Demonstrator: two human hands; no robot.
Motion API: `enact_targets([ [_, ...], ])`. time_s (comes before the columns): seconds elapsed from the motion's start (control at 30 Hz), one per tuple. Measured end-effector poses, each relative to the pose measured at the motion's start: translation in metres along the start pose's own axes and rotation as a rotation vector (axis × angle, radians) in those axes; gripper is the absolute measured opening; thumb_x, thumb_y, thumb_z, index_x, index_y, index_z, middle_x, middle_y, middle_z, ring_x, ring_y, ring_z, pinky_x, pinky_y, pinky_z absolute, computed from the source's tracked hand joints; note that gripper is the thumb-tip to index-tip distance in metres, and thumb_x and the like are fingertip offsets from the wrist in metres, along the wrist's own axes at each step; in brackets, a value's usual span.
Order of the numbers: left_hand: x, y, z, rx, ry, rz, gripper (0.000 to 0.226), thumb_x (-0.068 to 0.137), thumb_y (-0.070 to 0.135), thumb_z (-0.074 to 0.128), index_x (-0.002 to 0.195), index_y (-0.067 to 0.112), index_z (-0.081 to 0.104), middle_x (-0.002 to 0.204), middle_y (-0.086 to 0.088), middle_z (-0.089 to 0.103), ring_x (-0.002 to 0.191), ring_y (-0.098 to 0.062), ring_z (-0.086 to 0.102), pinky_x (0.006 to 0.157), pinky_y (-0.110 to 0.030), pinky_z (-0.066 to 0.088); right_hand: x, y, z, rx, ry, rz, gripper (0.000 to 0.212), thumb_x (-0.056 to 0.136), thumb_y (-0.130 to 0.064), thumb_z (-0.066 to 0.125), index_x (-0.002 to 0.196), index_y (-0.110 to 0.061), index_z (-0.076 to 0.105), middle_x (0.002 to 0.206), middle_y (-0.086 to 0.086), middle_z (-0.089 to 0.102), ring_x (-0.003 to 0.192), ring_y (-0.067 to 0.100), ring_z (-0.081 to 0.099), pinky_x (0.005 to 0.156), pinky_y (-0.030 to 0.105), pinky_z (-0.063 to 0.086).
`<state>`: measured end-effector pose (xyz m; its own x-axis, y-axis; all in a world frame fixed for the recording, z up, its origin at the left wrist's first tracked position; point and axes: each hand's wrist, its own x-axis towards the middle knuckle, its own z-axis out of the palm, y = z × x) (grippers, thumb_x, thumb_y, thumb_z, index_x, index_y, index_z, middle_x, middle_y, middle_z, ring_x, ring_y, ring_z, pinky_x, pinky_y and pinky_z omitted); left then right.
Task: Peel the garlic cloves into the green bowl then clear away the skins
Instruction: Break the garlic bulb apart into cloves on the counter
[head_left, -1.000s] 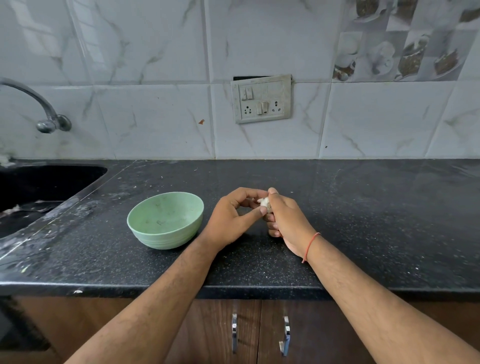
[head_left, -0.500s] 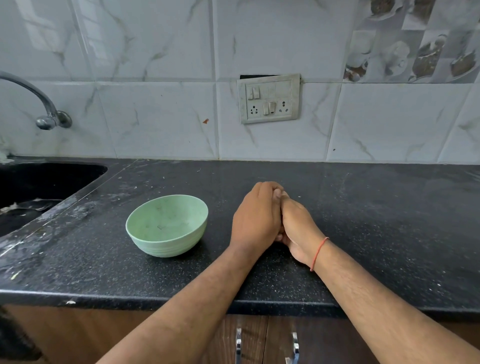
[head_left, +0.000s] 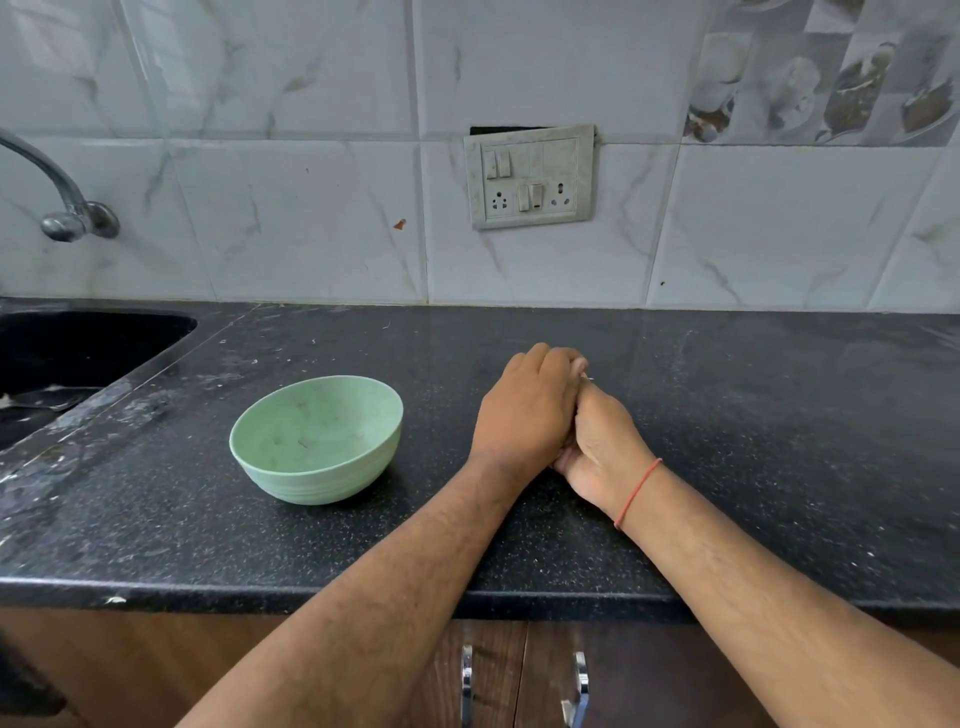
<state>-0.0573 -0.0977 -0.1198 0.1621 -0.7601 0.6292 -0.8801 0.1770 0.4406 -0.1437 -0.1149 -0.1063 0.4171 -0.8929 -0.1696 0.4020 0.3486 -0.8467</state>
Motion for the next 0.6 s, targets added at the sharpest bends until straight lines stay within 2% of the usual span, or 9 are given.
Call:
enact_targets([
  [0.03, 0.000, -0.001, 0.001, -0.016, 0.011, -0.001, 0.036, 0.115, 0.042, 0.033, 0.123, 0.023, 0.062, 0.113, 0.008, 0.058, 0.102, -0.015, 0.053, 0.079, -0.045, 0.053, -0.001, -0.001, 0.000, -0.017, 0.011, 0.005, 0.029, 0.110, -0.039, 0.054, 0.101, -0.021, 0.074, 0.099, 0.002, 0.081, 0.090, 0.016, 0.079, 0.087, 0.041, 0.060],
  [0.07, 0.000, -0.003, 0.001, -0.050, 0.026, -0.006, 0.035, 0.115, 0.042, 0.034, 0.125, 0.024, 0.063, 0.115, 0.008, 0.059, 0.103, -0.014, 0.056, 0.081, -0.043, 0.054, -0.001, -0.002, 0.000, -0.040, 0.029, 0.012, 0.034, 0.111, -0.040, 0.052, 0.090, -0.022, 0.071, 0.081, 0.001, 0.076, 0.070, 0.013, 0.074, 0.072, 0.036, 0.058],
  [0.1, 0.000, -0.005, 0.001, -0.100, 0.047, -0.014, 0.035, 0.114, 0.041, 0.035, 0.126, 0.025, 0.064, 0.117, 0.010, 0.060, 0.104, -0.011, 0.058, 0.083, -0.042, 0.054, -0.001, -0.002, 0.000, -0.069, 0.054, 0.015, 0.041, 0.112, -0.041, 0.049, 0.078, -0.023, 0.064, 0.064, -0.001, 0.064, 0.052, 0.011, 0.060, 0.057, 0.030, 0.049],
  [0.17, 0.001, -0.010, -0.001, -0.206, 0.090, -0.031, 0.033, 0.113, 0.038, 0.039, 0.126, 0.025, 0.067, 0.118, 0.012, 0.062, 0.105, -0.005, 0.061, 0.088, -0.036, 0.055, 0.000, -0.004, -0.001, -0.089, 0.060, 0.010, 0.052, 0.112, -0.042, 0.048, 0.064, -0.024, 0.051, 0.053, -0.003, 0.039, 0.042, 0.009, 0.033, 0.045, 0.026, 0.028],
  [0.27, -0.002, -0.018, -0.009, -0.327, 0.123, 0.003, 0.022, 0.110, 0.026, 0.052, 0.117, 0.023, 0.073, 0.112, 0.013, 0.066, 0.104, -0.007, 0.064, 0.090, -0.027, 0.054, 0.000, -0.006, -0.003, -0.032, 0.002, 0.015, 0.054, 0.111, -0.042, 0.051, 0.062, -0.022, 0.058, 0.058, -0.003, 0.029, 0.044, 0.009, 0.026, 0.042, 0.025, 0.023],
  [0.37, -0.012, -0.021, -0.020, -0.378, 0.083, 0.070, 0.017, 0.103, 0.015, 0.067, 0.116, 0.022, 0.075, 0.109, 0.013, 0.067, 0.100, -0.013, 0.066, 0.087, -0.022, 0.053, 0.001, -0.007, -0.005, -0.022, 0.012, 0.003, 0.038, 0.112, -0.041, 0.050, 0.086, -0.019, 0.067, 0.055, -0.004, 0.033, 0.044, 0.008, 0.028, 0.042, 0.024, 0.024],
  [0.5, -0.020, -0.022, -0.031, -0.397, 0.068, 0.047, 0.021, 0.096, 0.014, 0.077, 0.115, 0.024, 0.078, 0.107, 0.015, 0.068, 0.097, -0.014, 0.068, 0.085, -0.028, 0.057, 0.005, -0.002, -0.007, -0.155, -0.016, -0.074, 0.045, 0.113, -0.048, 0.045, 0.108, -0.010, 0.069, 0.062, -0.003, 0.043, 0.050, 0.010, 0.031, 0.045, 0.026, 0.028],
  [0.6, -0.024, -0.023, -0.035, -0.420, 0.119, 0.002, 0.017, 0.096, 0.015, 0.078, 0.108, 0.026, 0.081, 0.103, 0.016, 0.073, 0.097, -0.013, 0.071, 0.085, -0.034, 0.059, 0.001, 0.002, -0.007, -0.270, -0.011, -0.157, 0.037, 0.112, -0.047, 0.048, 0.108, -0.012, 0.060, 0.061, -0.006, 0.046, 0.051, 0.010, 0.036, 0.049, 0.028, 0.033],
])
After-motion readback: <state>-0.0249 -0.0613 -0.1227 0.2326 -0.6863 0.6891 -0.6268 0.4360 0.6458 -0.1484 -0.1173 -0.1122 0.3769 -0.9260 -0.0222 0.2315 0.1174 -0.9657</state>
